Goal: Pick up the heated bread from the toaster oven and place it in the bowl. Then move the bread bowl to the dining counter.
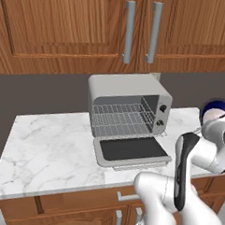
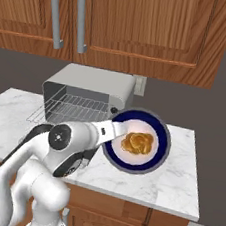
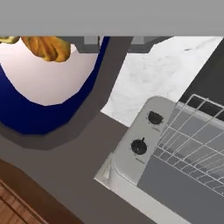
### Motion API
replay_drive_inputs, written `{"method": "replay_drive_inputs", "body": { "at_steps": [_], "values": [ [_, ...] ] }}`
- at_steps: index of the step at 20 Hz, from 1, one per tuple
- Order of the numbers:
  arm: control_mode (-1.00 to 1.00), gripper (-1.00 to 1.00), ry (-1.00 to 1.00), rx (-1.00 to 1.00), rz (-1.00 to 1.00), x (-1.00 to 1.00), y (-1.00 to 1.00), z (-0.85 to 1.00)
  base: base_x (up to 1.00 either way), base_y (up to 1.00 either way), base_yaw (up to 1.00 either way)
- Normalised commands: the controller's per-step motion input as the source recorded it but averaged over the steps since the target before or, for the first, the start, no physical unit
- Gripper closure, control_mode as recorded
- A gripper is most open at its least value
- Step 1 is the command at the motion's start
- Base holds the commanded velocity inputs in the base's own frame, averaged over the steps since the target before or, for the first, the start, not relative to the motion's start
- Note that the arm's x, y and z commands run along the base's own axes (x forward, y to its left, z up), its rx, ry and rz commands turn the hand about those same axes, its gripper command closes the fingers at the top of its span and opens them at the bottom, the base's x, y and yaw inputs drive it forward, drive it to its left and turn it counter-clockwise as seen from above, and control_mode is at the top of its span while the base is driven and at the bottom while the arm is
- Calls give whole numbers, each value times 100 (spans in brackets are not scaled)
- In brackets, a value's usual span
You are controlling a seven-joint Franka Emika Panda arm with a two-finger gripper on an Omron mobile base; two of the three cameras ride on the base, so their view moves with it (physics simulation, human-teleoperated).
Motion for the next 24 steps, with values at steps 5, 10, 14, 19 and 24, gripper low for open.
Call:
{"method": "replay_drive_inputs", "body": {
  "at_steps": [5,10,14,19,24],
  "values": [
    [-100,100,34,-13,28,-56,93,100,0,0,0],
    [-100,100,27,-15,11,-40,72,58,0,0,0],
    [-100,100,0,1,0,-1,3,0,0,0,0],
    [-100,100,0,0,0,0,0,0,0,0,0],
    [-100,100,0,0,0,0,0,0,0,0,0]
  ]
}}
